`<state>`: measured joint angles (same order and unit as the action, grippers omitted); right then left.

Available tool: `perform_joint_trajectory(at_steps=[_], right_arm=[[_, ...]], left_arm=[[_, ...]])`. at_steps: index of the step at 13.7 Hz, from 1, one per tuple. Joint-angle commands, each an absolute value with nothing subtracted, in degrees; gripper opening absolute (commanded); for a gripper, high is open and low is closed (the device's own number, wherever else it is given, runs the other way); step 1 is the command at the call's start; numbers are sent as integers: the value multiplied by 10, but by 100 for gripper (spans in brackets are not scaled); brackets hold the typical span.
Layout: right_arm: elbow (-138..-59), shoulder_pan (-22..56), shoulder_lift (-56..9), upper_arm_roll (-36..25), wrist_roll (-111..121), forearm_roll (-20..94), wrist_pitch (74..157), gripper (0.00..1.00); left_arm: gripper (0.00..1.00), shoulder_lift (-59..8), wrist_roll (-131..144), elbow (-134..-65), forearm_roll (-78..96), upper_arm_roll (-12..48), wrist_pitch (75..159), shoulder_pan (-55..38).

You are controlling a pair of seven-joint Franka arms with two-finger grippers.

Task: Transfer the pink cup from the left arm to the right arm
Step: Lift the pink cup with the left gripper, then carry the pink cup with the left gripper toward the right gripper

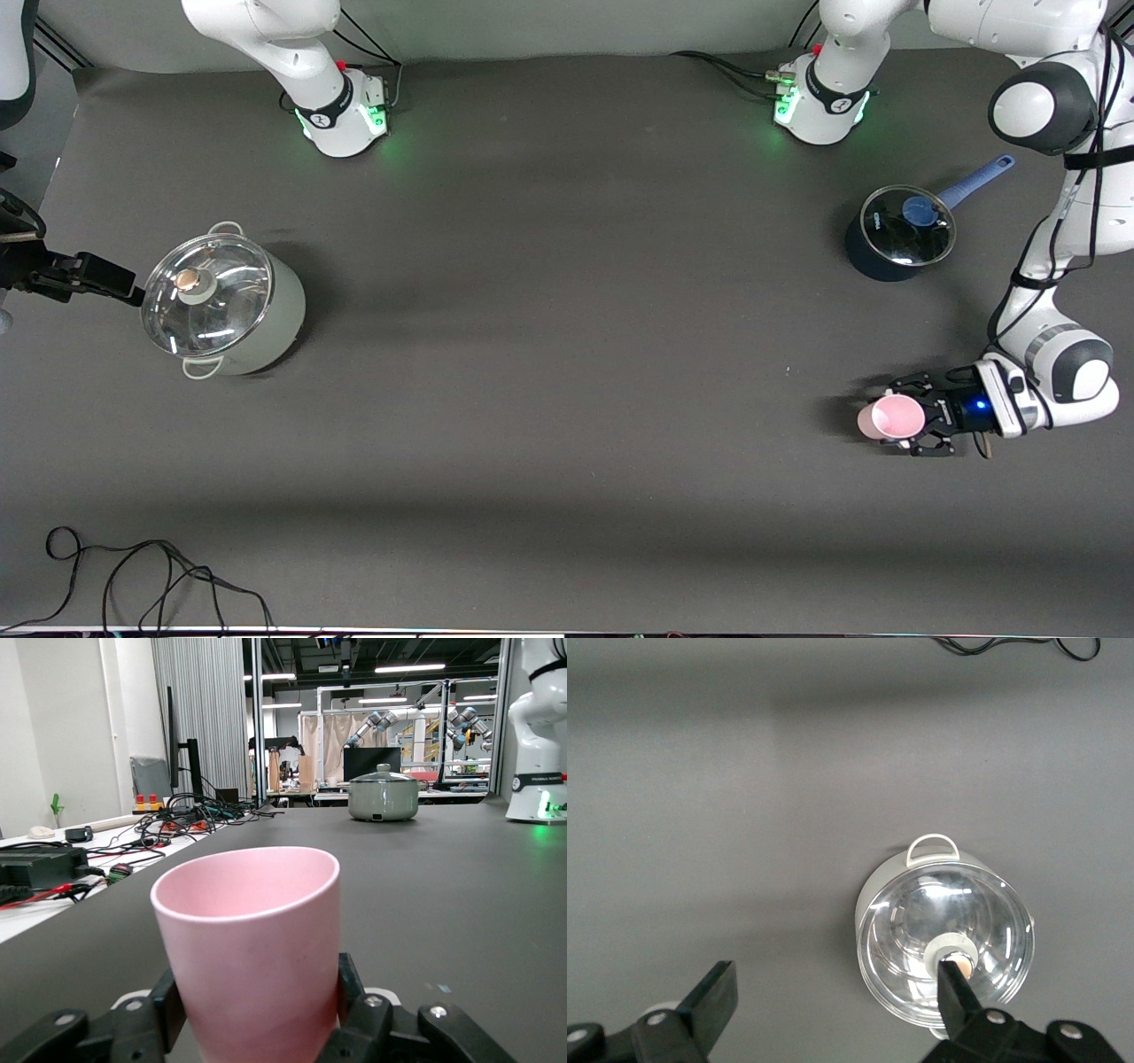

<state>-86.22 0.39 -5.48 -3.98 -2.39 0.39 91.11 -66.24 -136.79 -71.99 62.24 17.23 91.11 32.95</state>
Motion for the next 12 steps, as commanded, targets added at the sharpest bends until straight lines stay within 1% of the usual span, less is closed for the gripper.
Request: perform_joint_trajectory(at_steps=[1,3,5,8,10,12], right_arm=[[-847,1,-64,-40,-28,7,907,100],[-846,5,-63,-40,-22,6,911,100],[-846,5,-63,-40,-18,6,910,100],[-845,6,-63,-37,-18,7,911,100],[-844,6,-63,-35,-20,9,911,100],[-836,6,-64,-35,-19,15,911,100]], left_arm=[[0,-653,-1303,-707,629,220,962,313],[0,-653,-1275,-703,629,289,1034,312],[0,-653,-1250,-687,629,341,1107,290],[0,-653,-1178,-652,629,375,1206,233],[0,-652,-1143,-625,628,388,1253,193],[0,-631,-1141,-626,625,415,1307,178]])
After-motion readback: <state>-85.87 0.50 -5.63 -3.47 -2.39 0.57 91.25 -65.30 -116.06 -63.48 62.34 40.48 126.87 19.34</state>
